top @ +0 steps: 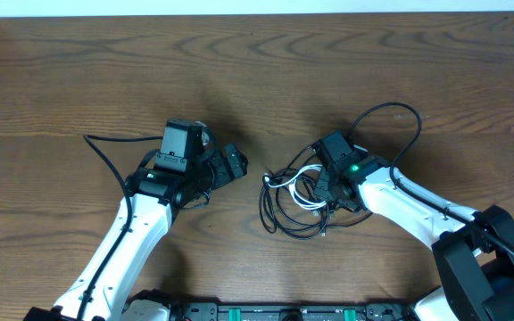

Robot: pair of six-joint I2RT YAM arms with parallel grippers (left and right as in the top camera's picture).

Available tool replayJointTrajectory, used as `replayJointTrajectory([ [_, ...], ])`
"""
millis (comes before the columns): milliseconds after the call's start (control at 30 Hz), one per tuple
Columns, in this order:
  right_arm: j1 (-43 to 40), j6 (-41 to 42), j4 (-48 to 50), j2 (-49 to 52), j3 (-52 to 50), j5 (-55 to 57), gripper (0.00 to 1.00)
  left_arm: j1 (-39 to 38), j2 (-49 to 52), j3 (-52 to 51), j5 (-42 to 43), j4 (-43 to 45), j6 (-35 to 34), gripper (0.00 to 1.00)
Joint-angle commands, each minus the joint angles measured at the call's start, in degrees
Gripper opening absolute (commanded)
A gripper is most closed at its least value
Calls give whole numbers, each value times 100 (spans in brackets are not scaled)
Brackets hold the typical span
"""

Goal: Untangle cables

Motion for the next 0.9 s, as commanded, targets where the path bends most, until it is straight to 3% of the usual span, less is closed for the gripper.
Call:
replayJointTrajectory([
  [0,-35,-22,15,-260,-35,48,1,24,-61,55,-76,-35,37,98],
  [500,-35,-1161,-50,-3014,-35,72,1,24,-61,55,-76,-35,37,98],
  [867,-35,-1545,-162,-4277,-35,74,1,24,-61,55,-76,-35,37,98],
])
